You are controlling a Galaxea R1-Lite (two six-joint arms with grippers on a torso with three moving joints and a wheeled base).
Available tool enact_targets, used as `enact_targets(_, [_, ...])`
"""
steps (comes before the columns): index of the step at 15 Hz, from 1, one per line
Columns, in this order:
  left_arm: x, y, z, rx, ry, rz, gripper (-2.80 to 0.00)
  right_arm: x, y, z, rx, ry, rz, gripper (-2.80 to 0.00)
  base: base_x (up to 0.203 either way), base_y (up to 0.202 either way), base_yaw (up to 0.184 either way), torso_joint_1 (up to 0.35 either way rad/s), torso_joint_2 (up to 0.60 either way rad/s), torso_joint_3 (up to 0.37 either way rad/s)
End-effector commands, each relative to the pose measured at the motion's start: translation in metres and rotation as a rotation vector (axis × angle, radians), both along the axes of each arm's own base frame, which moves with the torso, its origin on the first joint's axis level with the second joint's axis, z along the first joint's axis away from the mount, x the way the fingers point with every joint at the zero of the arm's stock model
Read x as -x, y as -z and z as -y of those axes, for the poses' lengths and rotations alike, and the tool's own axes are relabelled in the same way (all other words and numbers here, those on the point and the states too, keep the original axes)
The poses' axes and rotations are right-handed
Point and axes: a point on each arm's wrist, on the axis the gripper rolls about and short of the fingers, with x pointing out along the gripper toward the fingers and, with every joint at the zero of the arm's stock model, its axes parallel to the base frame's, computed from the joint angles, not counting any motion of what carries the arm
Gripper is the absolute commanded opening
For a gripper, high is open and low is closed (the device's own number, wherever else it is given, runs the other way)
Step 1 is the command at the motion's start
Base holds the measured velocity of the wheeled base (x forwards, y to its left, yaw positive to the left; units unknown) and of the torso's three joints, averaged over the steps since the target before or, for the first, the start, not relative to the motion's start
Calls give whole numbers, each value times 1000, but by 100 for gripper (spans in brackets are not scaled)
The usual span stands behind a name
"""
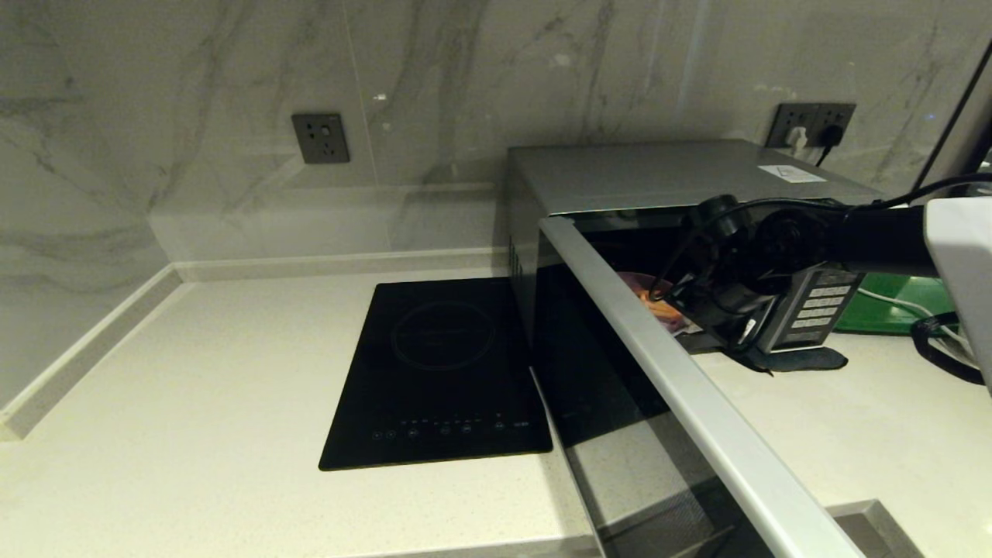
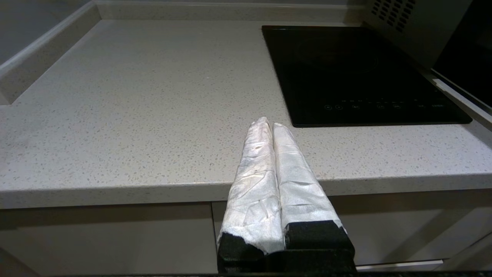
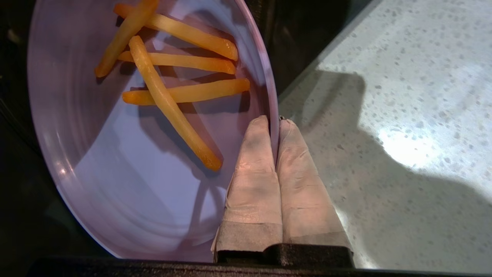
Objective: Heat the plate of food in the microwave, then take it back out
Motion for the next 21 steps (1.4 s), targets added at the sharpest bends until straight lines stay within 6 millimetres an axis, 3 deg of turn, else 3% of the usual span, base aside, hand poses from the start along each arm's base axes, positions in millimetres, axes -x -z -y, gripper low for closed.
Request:
enact_targets(1, [0,0,0,0,-1,0,-280,9,-13,2,-7,5,20,-280,0,0,0,0,0,0])
enact_targets(9, [0,0,0,0,-1,0,-280,42,-28,10,-9,16,-2,-280,0,0,0,0,0,0])
enact_targets(14, [0,0,0,0,-1,0,-280,81,-38,25,-27,66,-27,-280,0,0,0,0,0,0])
enact_targets(16, [0,0,0,0,1,0,-280,103,-43,42,-24,101,-36,-280,0,0,0,0,0,0])
enact_targets(21, [0,0,0,0,-1,0,-280,150,-47,113,14,270,-67,-280,0,0,0,0,0,0])
